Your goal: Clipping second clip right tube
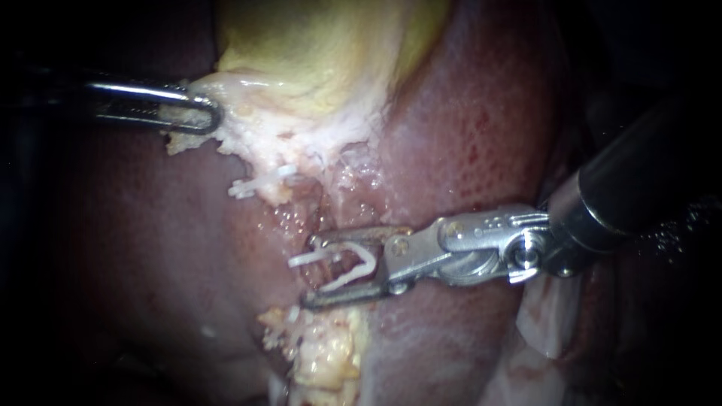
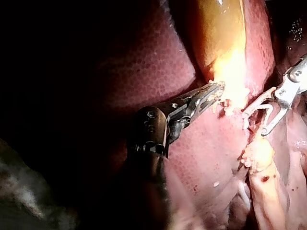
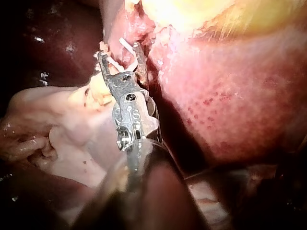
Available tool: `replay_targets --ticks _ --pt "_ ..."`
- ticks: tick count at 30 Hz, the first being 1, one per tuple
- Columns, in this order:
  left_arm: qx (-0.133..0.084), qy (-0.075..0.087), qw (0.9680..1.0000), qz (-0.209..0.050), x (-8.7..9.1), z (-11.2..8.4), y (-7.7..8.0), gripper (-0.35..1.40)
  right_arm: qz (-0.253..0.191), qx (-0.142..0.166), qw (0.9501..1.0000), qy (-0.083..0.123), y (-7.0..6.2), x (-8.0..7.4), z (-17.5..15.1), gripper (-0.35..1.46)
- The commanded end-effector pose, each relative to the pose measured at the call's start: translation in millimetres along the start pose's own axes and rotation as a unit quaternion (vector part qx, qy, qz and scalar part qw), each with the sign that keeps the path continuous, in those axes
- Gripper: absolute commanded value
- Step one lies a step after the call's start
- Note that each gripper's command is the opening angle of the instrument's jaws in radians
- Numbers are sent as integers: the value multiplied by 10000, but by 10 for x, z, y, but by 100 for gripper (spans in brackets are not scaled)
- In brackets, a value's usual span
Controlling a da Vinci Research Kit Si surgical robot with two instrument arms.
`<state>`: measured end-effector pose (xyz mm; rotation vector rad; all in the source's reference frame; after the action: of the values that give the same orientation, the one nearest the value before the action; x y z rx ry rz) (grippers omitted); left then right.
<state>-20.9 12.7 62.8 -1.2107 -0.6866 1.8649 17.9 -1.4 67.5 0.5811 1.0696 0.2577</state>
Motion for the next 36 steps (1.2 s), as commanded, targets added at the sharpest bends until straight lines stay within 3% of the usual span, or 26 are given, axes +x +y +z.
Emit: replay_targets --ticks 1,8,12,17,36 --pt "-3 0 10000 0 0 0 0 -35 0 5 10000 -9 0 1 -2 42" --pt "-6 -1 10000 2 0 -1 0 -35 124 43 9999 40 -5 2 -16 44" --pt "-9 -2 10000 2 0 -2 0 -35 517 110 9982 266 -5 5 -30 44" --pt "-10 -3 10000 1 0 -3 0 -35 891 166 9954 297 -1 9 -47 44" --pt "-21 -8 10000 1 0 -2 0 -35 2021 215 9779 482 35 -3 -35 45"
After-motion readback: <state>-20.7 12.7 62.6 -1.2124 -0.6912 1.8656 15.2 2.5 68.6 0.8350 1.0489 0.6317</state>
